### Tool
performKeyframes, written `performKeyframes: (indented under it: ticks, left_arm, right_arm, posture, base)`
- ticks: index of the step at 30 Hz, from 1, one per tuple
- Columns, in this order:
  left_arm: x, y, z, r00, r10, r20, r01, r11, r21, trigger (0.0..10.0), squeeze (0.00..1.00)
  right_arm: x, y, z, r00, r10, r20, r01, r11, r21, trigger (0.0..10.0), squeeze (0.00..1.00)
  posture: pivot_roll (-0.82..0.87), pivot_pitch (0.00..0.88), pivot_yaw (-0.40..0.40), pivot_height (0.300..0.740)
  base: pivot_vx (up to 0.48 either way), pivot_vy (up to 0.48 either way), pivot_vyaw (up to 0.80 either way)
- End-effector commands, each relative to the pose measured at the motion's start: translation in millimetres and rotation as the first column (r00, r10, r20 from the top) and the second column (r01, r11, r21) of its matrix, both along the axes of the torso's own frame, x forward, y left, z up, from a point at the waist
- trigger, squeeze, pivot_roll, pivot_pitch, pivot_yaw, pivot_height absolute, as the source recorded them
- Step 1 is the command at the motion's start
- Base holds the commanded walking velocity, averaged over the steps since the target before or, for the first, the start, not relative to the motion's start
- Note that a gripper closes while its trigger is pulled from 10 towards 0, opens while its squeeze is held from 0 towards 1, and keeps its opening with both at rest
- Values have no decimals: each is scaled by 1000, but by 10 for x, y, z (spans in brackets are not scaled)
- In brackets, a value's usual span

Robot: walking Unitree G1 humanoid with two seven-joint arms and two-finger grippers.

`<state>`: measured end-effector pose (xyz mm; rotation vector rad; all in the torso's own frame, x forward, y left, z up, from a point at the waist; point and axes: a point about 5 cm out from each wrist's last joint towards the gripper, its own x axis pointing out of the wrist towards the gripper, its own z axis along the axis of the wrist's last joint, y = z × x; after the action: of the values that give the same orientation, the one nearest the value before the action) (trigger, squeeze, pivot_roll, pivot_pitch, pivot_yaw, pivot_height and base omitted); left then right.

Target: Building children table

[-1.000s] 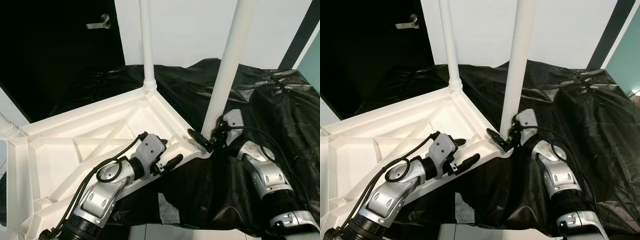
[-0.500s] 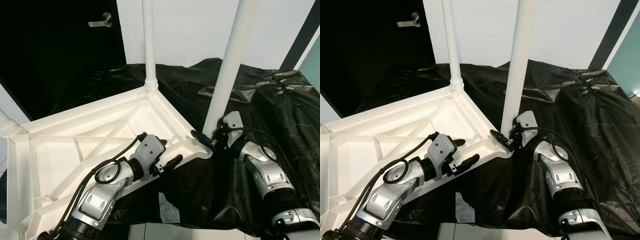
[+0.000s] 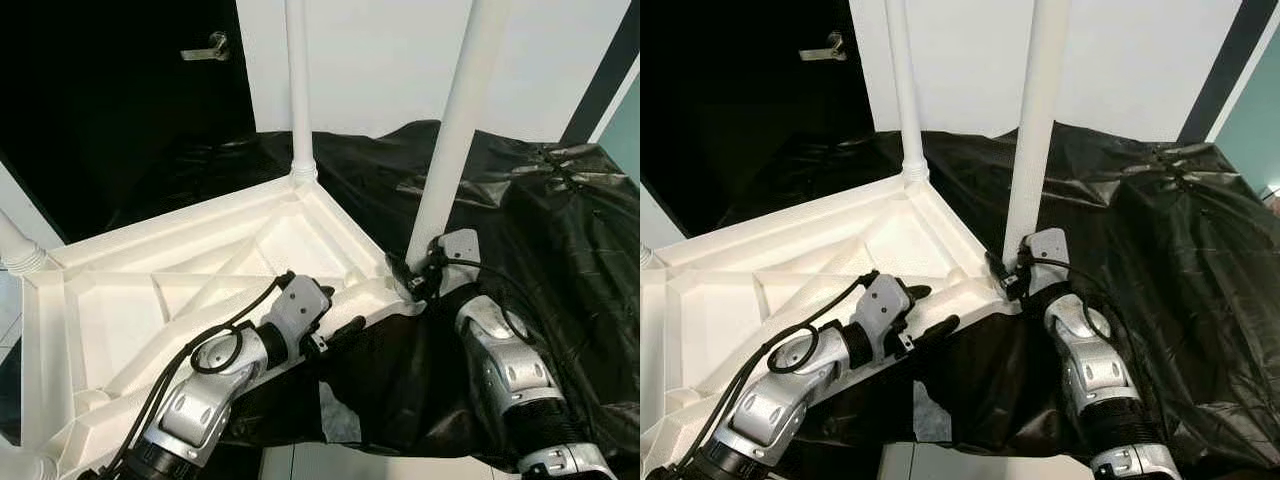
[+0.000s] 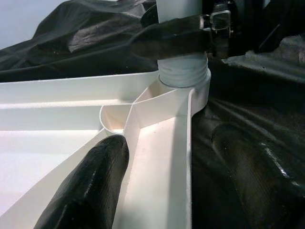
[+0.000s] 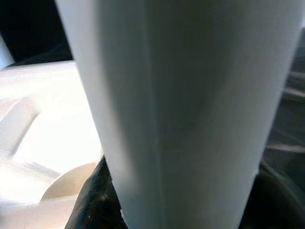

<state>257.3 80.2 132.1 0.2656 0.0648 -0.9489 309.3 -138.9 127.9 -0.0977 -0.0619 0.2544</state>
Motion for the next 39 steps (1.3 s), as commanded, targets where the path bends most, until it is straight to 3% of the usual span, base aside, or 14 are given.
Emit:
performKeyframes:
  ticks: [1,4,8,15,16,20,26,27,28,29,30,33,36,39]
  left_arm:
    - [-41,-19,-3,998,-54,-20,54,999,7,10000,0]
    - [-41,-19,-3,998,-54,-20,54,999,7,10000,0]
    - [-38,-35,3,998,-53,-19,53,999,3,10000,0]
    - [-37,-41,3,999,-51,-18,51,999,-1,10000,0]
    - [-37,-40,2,999,-50,-19,50,999,-2,10000,0]
    - [-49,-33,-1,999,-47,-24,46,999,-6,10000,0]
    - [-56,0,-5,999,-43,-24,43,999,2,10000,0]
    - [-50,10,0,999,-40,-22,40,999,4,10000,0]
    - [-46,16,4,999,-38,-22,38,999,4,10000,0]
    - [-46,16,4,999,-38,-22,38,999,4,10000,0]
    - [-41,22,6,999,-36,-21,36,999,5,10000,0]
    - [-41,22,6,999,-36,-21,36,999,5,10000,0]
    - [-28,35,13,999,-32,-18,33,999,8,10000,0]
    - [-25,36,15,999,-32,-17,32,999,8,10000,0]
  right_arm:
    - [-62,45,-155,991,-113,-69,113,994,1,10000,0]
    - [-62,45,-155,991,-113,-69,113,994,1,10000,0]
    - [-94,157,-101,976,-210,-60,213,976,41,10000,0]
    - [-119,144,-69,977,-211,-34,213,976,53,10000,0]
    - [-133,139,-50,978,-209,-18,209,976,61,10000,1000]
    - [-190,130,2,989,-142,25,140,987,81,10000,1000]
    - [-268,-32,56,998,-30,62,25,996,80,10000,1000]
    - [-279,-99,60,998,10,62,-14,998,64,10000,588]
    - [-286,-144,62,997,41,59,-44,998,55,10000,259]
    - [-286,-144,62,997,41,59,-44,998,55,10000,259]
    - [-291,-182,63,995,88,54,-90,995,39,10000,0]
    - [-291,-182,63,995,88,54,-90,995,39,10000,0]
    - [-174,-287,85,967,255,20,-254,967,-35,10000,0]
    - [-127,-302,97,959,283,11,-282,958,-50,10000,0]
  posture:
    - [-14,0,-1,740]
    - [-14,0,-1,740]
    - [-16,0,-3,740]
    - [-17,0,-5,740]
    - [-16,0,-4,740]
    - [-13,0,-6,740]
    - [-8,0,-10,740]
    - [-6,0,-10,740]
    - [-6,0,-10,740]
    - [-6,0,-10,740]
    - [-5,0,-9,740]
    - [-5,0,-9,740]
    - [-1,0,-8,740]
    - [-1,0,-8,740]
  base:
    - [0,0,0]
    - [0,0,0]
    - [0,0,0]
    - [0,0,0]
    - [0,0,0]
    - [0,0,0]
    - [0,0,0]
    - [0,0,0]
    - [0,0,0]
    - [0,0,0]
    - [0,0,0]
    - [0,0,0]
    - [0,0,0]
    - [0,0,0]
